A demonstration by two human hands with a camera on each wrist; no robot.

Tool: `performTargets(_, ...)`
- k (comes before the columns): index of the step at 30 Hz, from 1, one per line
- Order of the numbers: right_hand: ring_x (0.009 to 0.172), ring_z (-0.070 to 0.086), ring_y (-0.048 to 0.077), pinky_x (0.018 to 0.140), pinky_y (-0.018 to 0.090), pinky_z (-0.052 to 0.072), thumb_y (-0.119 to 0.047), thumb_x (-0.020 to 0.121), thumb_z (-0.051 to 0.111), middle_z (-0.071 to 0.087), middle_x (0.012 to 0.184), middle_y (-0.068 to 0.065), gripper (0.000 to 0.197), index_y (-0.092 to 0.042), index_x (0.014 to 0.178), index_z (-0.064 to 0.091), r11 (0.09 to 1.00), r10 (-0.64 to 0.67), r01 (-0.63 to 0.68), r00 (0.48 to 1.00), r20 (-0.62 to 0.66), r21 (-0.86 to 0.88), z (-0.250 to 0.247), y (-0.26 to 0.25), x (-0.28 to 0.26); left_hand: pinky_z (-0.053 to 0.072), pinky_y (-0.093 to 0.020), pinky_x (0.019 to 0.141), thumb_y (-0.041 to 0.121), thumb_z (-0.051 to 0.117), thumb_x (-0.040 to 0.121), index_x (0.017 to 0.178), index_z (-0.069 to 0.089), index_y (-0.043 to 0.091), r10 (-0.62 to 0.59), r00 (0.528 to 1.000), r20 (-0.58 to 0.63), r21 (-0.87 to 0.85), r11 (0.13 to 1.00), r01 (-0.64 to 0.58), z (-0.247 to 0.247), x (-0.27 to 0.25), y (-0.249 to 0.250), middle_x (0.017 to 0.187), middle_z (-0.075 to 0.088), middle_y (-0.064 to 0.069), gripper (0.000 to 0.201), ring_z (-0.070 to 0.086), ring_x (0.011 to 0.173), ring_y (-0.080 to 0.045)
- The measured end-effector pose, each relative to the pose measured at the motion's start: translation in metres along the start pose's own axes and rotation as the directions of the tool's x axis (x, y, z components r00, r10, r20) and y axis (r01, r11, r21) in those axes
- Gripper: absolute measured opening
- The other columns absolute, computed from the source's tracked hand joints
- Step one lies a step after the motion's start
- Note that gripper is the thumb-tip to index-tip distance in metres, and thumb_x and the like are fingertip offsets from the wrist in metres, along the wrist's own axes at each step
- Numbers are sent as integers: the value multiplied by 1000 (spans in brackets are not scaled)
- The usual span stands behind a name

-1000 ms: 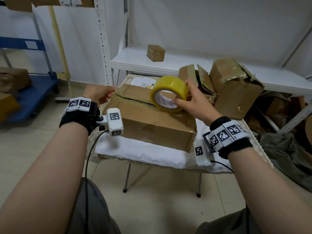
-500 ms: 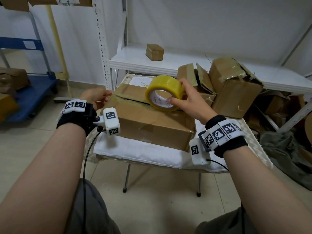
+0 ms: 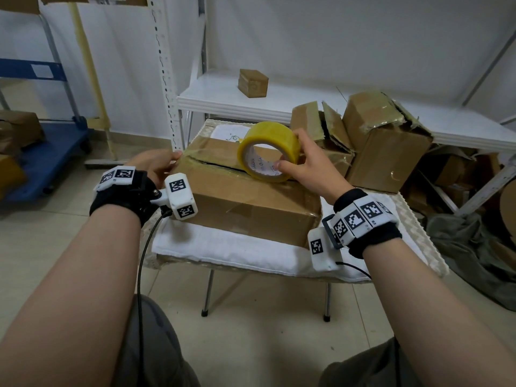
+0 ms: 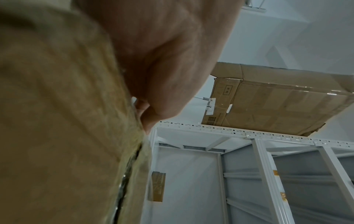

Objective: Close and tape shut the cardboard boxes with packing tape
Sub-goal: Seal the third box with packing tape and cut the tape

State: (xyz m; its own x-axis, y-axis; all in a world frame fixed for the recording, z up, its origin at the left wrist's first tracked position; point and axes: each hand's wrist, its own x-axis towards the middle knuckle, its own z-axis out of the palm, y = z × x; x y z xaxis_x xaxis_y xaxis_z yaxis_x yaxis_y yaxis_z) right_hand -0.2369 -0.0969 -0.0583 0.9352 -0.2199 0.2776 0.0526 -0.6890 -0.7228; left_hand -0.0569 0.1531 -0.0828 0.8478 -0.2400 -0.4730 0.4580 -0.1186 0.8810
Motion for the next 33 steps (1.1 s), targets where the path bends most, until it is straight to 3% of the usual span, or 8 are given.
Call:
performTargets(7,107,61,26,96,52,51,-26,92,71,62,115,7,47,-20,130,45,1000,9,-9,1000,-8,-6,1,1,1,50,-34,64,29,43,105,85,58,14,-29,999,36,115,993,25,2,-1,-4,78,64,-5,29,58,66,-19)
performTargets(13,107,61,26,96,49,52,-23,93,71,62,115,8,47,-21,131,44,1000,27,-27,1000,-7,5,0,1,1,46,-32,57,8,43,102,80,58,13,121,993,-1,244,963,-118,-3,5,-6,74,62,-7,27,55,61,-19)
performTargets(18,108,61,25,97,48,52,-22,92,71,63,116,6,49,-22,133,44,1000,27,-27,1000,-5,4,0,1,0,44,-26,56,-8,46,89,76,61,20,407,885,-227,323,889,-326,0,7,1,78,58,-4,34,50,61,-14)
performTargets(20,107,61,24,97,48,52,-20,92,71,63,114,5,48,-23,131,44,1000,26,-26,1000,-2,3,0,0,0,48,-27,59,-2,53,87,80,69,15,483,828,-284,323,862,-392,0,6,6,71,61,-5,25,53,58,-15)
performTargets(22,105,62,24,96,48,52,-19,92,71,63,110,6,47,-24,129,44,1000,25,-25,1000,-1,5,0,0,-1,52,-24,59,6,67,85,87,74,9,491,819,-298,295,863,-410,1,1,11,70,65,-5,8,57,59,-13)
performTargets(24,105,62,25,97,49,52,-19,92,71,63,111,7,48,-22,130,43,999,31,-31,1000,1,8,-1,-1,-2,56,-22,62,8,78,78,79,75,10,480,836,-265,307,864,-399,3,0,12,75,71,-7,4,64,62,-14)
performTargets(28,107,62,26,97,52,51,-20,92,72,64,114,7,51,-20,133,42,999,47,-47,999,9,10,0,-1,-3,58,-35,89,6,85,72,70,77,19,495,834,-242,387,838,-385,2,2,9,84,76,-8,15,74,83,-19)
performTargets(33,111,61,25,100,50,50,-23,90,73,62,123,6,58,-21,136,39,998,58,-58,998,7,-4,1,1,-3,48,-28,100,7,76,81,98,79,14,621,764,-174,608,678,-413,14,-9,7,101,75,-8,19,67,103,-23)
